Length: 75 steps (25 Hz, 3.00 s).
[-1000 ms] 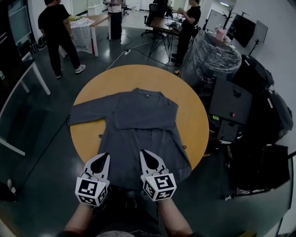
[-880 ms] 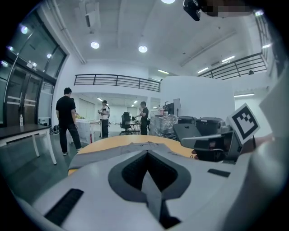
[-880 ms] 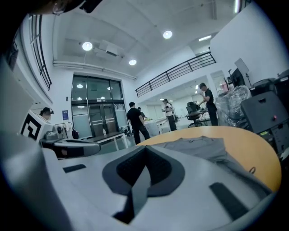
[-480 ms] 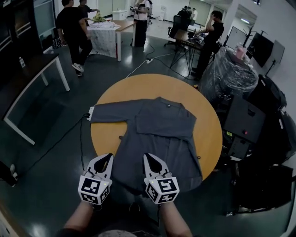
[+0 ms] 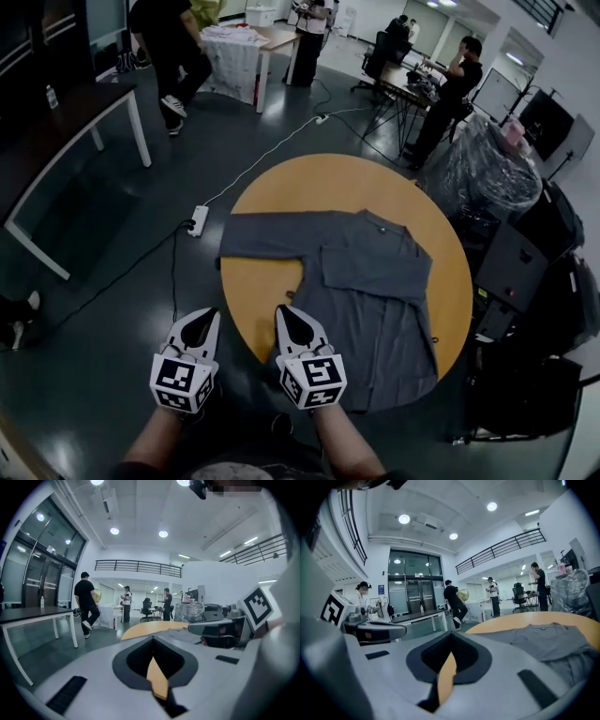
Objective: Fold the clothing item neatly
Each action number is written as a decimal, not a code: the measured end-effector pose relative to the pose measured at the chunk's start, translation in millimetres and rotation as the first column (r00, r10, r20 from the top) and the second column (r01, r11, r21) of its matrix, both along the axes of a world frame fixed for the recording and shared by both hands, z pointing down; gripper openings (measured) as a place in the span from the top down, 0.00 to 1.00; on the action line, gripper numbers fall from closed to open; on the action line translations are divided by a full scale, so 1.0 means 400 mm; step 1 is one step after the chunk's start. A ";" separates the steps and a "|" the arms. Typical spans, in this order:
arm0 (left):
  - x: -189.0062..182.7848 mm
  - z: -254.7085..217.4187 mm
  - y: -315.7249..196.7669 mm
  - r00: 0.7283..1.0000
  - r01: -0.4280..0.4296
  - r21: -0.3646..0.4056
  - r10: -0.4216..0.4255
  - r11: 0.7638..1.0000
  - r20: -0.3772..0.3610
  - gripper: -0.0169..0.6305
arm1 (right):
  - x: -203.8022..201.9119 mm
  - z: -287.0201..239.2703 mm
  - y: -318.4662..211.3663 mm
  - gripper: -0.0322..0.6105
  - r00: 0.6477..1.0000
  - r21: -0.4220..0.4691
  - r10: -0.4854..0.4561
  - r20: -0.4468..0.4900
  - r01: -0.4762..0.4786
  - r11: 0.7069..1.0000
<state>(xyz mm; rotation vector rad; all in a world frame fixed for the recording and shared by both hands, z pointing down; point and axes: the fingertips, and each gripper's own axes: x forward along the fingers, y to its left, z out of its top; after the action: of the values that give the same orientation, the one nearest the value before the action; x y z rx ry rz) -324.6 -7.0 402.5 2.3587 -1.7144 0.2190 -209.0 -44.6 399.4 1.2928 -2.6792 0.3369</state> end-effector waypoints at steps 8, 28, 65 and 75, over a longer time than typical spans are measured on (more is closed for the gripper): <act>-0.244 0.057 -0.107 1.000 -0.020 -0.039 0.019 0.999 -0.022 0.96 | -0.238 0.053 -0.068 0.97 0.998 -0.037 0.042 -0.044 -0.043 0.998; -0.282 0.081 -0.152 0.996 0.056 -0.092 -0.049 0.994 0.077 0.96 | -0.298 0.163 -0.169 0.97 1.000 -0.152 -0.003 0.023 0.006 0.988; -0.595 0.410 -0.426 0.960 -0.269 -0.217 0.278 0.938 0.011 0.96 | -0.521 0.693 -0.342 0.80 0.798 -0.199 0.530 -0.286 -0.591 0.782; -0.583 0.480 -0.442 0.953 -0.298 -0.255 0.303 0.920 -0.019 0.96 | -0.526 0.734 -0.437 0.74 0.759 -0.167 0.592 -0.271 -0.643 0.748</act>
<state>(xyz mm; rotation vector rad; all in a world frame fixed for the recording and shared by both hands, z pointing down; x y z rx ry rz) -557.8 -183.9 594.6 2.4154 -1.2339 0.4848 -419.4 -219.2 692.9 1.9792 -1.8838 0.5598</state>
